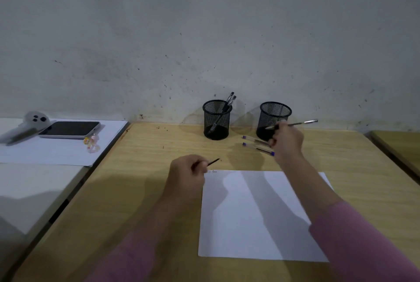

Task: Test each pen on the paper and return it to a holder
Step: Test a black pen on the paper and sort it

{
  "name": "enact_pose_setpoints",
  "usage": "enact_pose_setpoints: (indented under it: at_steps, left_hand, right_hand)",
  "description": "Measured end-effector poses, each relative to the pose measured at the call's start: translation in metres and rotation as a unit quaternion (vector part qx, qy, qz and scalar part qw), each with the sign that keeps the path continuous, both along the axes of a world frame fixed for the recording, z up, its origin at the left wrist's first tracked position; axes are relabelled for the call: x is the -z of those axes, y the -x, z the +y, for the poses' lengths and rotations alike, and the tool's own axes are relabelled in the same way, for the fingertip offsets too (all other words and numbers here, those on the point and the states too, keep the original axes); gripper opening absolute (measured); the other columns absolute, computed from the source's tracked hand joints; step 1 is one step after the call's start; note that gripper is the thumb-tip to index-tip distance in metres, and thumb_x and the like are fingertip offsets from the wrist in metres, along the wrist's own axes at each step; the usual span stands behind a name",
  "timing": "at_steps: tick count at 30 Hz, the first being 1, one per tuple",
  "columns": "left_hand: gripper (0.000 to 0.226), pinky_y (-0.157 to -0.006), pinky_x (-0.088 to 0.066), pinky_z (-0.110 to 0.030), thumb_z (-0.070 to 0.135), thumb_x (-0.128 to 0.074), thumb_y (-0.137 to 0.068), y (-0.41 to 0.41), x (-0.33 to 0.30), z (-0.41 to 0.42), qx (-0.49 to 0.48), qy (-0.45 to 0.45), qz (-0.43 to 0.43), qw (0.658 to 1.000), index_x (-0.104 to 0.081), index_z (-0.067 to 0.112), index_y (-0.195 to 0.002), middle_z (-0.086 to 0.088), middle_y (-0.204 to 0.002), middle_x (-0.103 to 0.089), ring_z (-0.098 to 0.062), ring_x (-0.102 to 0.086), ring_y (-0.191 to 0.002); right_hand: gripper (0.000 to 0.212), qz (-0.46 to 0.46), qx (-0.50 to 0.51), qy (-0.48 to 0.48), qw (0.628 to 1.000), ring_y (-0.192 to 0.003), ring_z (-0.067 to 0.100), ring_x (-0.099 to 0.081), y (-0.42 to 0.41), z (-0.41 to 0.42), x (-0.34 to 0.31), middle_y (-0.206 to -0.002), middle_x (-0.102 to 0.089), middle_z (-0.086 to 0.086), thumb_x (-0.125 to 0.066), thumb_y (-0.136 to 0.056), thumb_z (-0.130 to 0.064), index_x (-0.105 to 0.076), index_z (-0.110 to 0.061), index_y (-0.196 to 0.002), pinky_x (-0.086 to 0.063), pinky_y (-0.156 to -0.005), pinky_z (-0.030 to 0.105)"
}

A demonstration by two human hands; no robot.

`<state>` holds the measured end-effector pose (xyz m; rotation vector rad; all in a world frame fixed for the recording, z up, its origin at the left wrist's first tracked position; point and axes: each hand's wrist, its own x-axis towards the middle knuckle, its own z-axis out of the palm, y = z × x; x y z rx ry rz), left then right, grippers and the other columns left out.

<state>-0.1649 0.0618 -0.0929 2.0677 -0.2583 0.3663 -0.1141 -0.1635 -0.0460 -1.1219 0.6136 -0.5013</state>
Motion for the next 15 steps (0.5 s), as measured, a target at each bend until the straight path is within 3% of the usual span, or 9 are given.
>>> enact_pose_setpoints:
  at_steps: [3, 6, 12, 15]
  left_hand:
    - [0.010, -0.061, -0.043, -0.013, 0.012, -0.064, -0.083, -0.006, 0.007, 0.008, -0.049, -0.009, 0.007, 0.999, -0.073, 0.012, -0.088, 0.001, -0.079, -0.070, -0.001, -0.060, -0.071]
    - [0.017, -0.059, -0.039, -0.010, 0.020, -0.065, -0.084, -0.023, 0.005, -0.001, -0.068, -0.031, 0.016, 0.997, -0.073, 0.012, -0.096, 0.000, -0.090, -0.070, -0.005, -0.059, -0.073]
    - [0.018, -0.077, -0.052, -0.032, 0.016, -0.067, -0.080, -0.052, 0.009, -0.006, -0.113, -0.069, 0.045, 0.990, -0.071, 0.012, -0.097, -0.003, -0.092, -0.069, -0.015, -0.060, -0.078]
    - [0.011, -0.075, -0.053, -0.035, 0.014, -0.067, -0.078, -0.054, 0.014, -0.007, -0.112, -0.084, 0.059, 0.988, -0.072, 0.015, -0.088, -0.003, -0.088, -0.070, -0.014, -0.059, -0.075]
  right_hand:
    - [0.028, -0.023, -0.047, 0.042, 0.998, -0.047, 0.011, -0.032, 0.007, 0.002, 0.004, -0.056, -0.039, 0.002, -0.054, -0.094, -0.017, -0.052, -0.015, -0.066, -0.029, -0.038, 0.020]
    - [0.024, -0.030, -0.111, 0.070, 0.991, -0.043, 0.008, -0.037, 0.020, 0.026, 0.015, -0.055, -0.045, -0.001, -0.059, -0.092, -0.018, -0.052, -0.015, -0.070, -0.035, -0.043, 0.022]
    - [0.019, -0.036, -0.119, 0.101, 0.987, -0.043, 0.013, -0.043, 0.033, 0.044, 0.023, -0.053, -0.049, 0.005, -0.067, -0.084, -0.008, -0.055, -0.010, -0.070, -0.045, -0.045, 0.025]
    - [0.019, -0.026, -0.131, 0.121, 0.984, -0.038, 0.010, -0.046, 0.037, 0.052, 0.023, -0.052, -0.052, 0.005, -0.067, -0.084, -0.007, -0.055, -0.011, -0.069, -0.047, -0.049, 0.028]
